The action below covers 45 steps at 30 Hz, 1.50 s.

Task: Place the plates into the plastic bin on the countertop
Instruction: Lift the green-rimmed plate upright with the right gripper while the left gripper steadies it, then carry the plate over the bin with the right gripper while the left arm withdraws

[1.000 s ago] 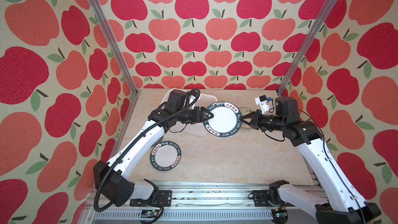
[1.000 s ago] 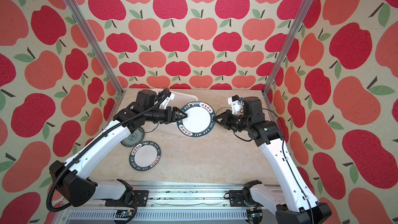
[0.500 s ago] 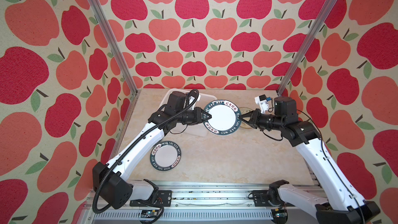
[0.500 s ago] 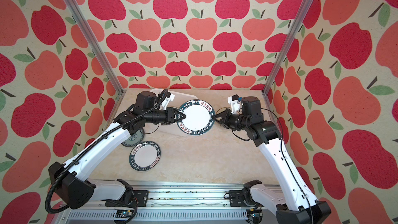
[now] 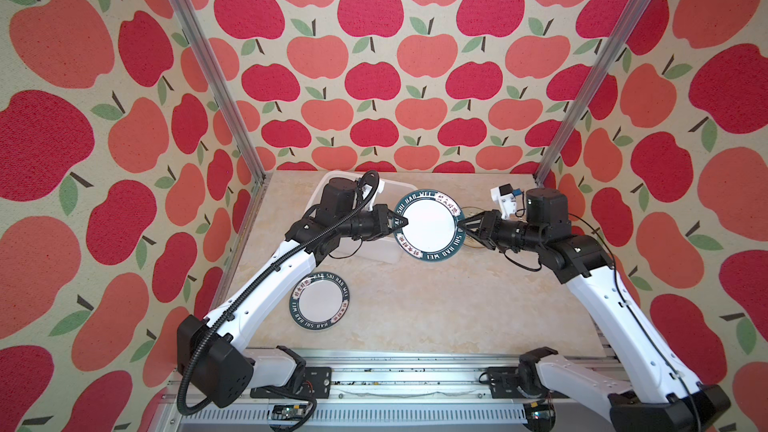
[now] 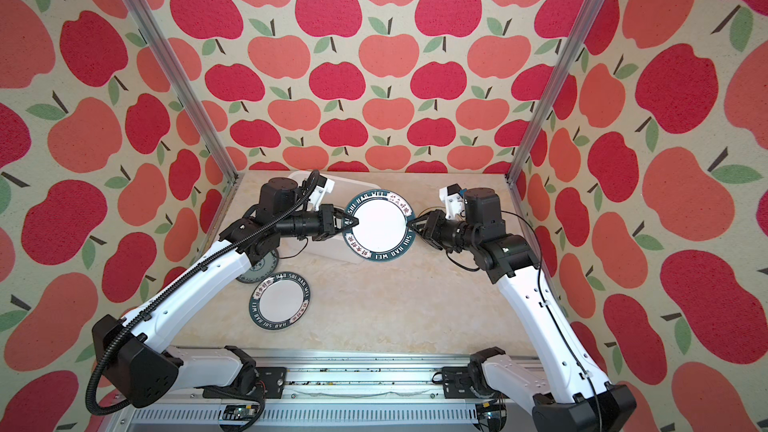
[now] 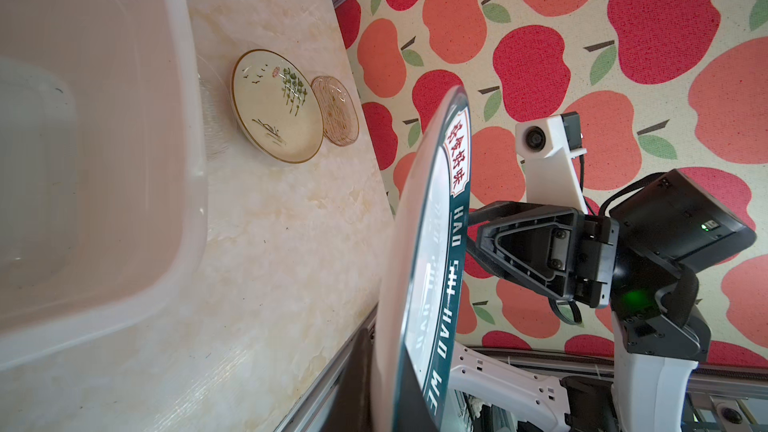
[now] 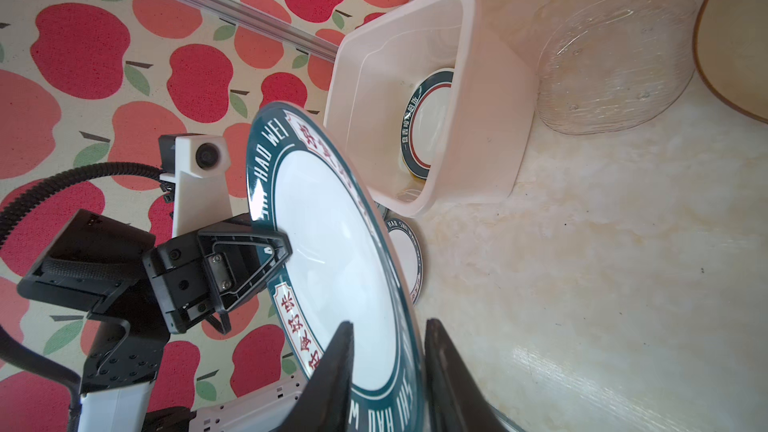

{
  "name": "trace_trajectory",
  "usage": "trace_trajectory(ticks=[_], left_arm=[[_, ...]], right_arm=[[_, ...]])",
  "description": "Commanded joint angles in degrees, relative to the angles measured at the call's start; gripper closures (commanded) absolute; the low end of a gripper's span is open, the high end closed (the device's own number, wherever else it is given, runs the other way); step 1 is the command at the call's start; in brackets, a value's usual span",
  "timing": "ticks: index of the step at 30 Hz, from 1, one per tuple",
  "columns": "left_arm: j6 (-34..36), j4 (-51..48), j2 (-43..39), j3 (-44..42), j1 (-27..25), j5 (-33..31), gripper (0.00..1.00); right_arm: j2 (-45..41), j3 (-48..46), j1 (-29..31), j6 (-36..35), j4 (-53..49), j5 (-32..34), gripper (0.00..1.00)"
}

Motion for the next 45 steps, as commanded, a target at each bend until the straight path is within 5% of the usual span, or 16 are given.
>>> trace_trajectory(ticks=[1,9,25,29,35,45], left_arm=[[-2.9,5.5,-1.2,-1.4,-0.5,1.2,1.00],[-7.6,10.9,-0.9,-3.0,-0.6,1.1,1.00],[-9.6,11.6,-2.4,-5.4,-0.7,-3.3,1.00],[-8.8,12.0,-3.9,-5.9,-0.7,-4.0,0.81],[0.8,3.6,-7.5,-3.4,-0.7,-7.1,0.30],[21.2,-6.9,-21.2,-3.2,1.6,-18.2,0.01]], right_arm=[[-0.2,-1.4,0.6,1.0,4.7,-1.8,0.60],[0.8,-4.7,2.9,2.6,8.9,-1.5,0.57],[1.5,-2.3,5.7,2.9,9.4,2.4,1.00],[2.1,-0.7,5.9,3.3,8.6,3.6,1.00],[4.3,4.6,6.5,4.2,6.0,7.5,1.00],[14.1,16.4,10.3,5.5,2.7,14.6,1.00]])
